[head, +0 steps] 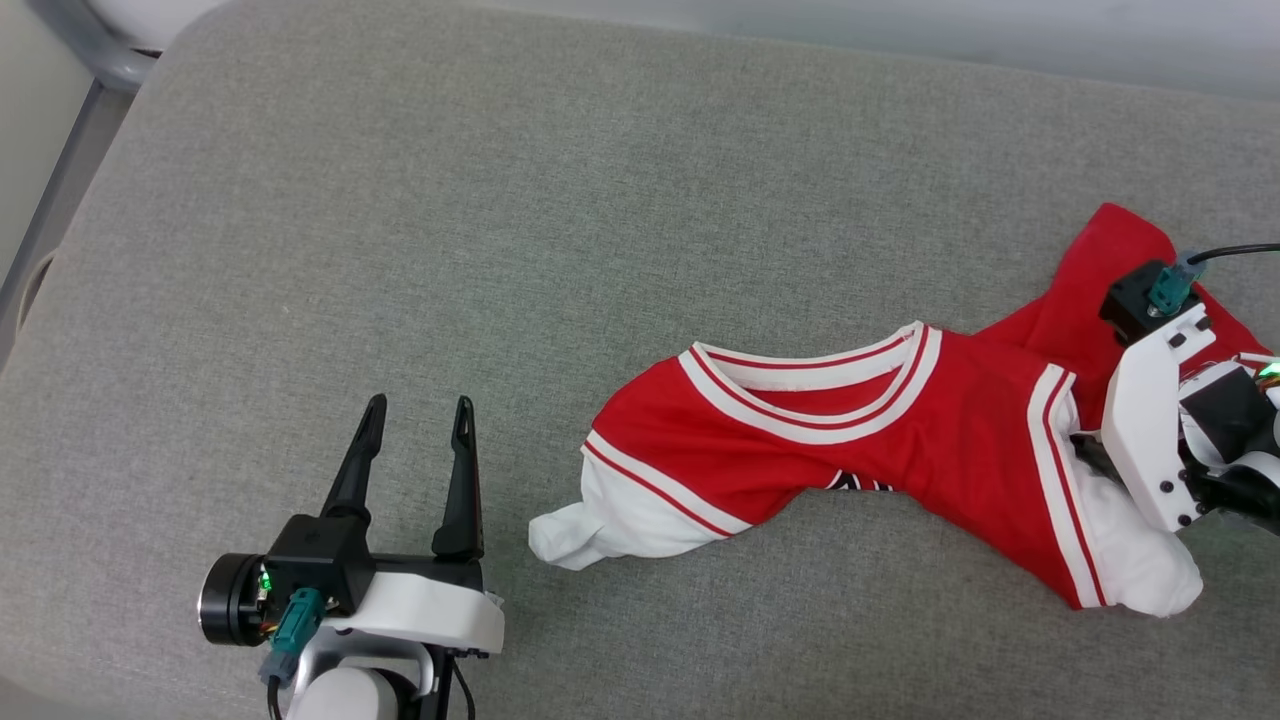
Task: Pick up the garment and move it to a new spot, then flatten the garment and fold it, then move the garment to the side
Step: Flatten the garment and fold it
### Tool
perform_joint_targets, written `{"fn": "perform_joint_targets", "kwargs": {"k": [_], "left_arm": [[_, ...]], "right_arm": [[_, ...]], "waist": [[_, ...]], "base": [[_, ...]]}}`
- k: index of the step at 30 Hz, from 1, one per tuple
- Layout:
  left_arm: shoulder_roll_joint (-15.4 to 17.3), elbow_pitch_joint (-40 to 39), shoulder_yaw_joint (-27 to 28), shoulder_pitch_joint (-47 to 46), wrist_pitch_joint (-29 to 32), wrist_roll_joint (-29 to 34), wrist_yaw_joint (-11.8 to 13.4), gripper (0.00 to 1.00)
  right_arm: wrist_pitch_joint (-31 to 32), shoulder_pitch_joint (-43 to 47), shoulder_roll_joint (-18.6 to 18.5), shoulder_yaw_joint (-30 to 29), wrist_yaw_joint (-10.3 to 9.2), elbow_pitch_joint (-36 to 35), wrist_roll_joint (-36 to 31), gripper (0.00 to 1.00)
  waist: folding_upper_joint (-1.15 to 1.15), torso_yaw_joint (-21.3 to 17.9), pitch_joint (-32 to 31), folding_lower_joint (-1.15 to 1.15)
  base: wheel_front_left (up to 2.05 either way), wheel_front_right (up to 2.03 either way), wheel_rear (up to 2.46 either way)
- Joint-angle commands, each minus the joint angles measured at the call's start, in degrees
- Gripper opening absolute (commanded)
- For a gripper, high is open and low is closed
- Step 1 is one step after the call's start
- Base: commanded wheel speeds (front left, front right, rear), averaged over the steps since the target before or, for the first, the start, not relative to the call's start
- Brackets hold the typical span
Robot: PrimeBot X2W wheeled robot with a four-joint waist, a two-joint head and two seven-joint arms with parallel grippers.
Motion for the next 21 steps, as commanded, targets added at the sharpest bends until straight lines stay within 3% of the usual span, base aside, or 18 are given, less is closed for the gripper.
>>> {"fn": "perform_joint_targets", "kwargs": {"k": [1,6,7,8,15,21], "left_arm": [[-0.04,-0.04,-0.01,-0.82,-0.15,-0.07,0.18,1.0],[-0.04,0.09,0.28,-1.13,-0.15,-0.09,0.28,1.0],[-0.04,0.16,0.37,-1.26,-0.15,-0.01,0.3,1.0],[-0.04,0.21,0.41,-1.46,-0.15,0.1,0.26,1.0],[-0.03,0.79,0.79,-0.64,-0.15,0.82,0.02,1.0],[-0.03,0.95,1.89,1.51,-0.15,1.63,-0.08,1.0]], "right_arm": [[1.18,3.27,1.28,2.23,0.0,1.46,0.28,1.0],[1.16,4.29,3.0,4.91,0.08,3.3,1.44,1.0],[0.5,3.92,3.28,5.18,0.08,3.11,1.54,0.4],[-0.54,3.25,3.58,5.0,0.08,3.06,1.82,0.0],[-10.59,-2.36,3.8,1.32,-0.03,1.32,2.96,0.0],[-18.77,-1.4,1.15,-1.33,-0.03,-3.87,3.48,0.0]], "waist": [[0.0,0.41,0.5,0.0],[0.0,0.16,1.0,0.0],[0.0,-0.01,1.01,0.0],[0.0,-0.18,0.99,0.0],[0.0,-1.66,-1.45,0.0],[0.0,-3.28,-5.44,0.0]], "base": [[0.0,0.0,0.0],[0.0,0.0,0.0],[0.0,0.0,0.0],[0.0,0.0,0.0],[0.0,0.0,0.0],[0.0,0.0,0.0]]}}
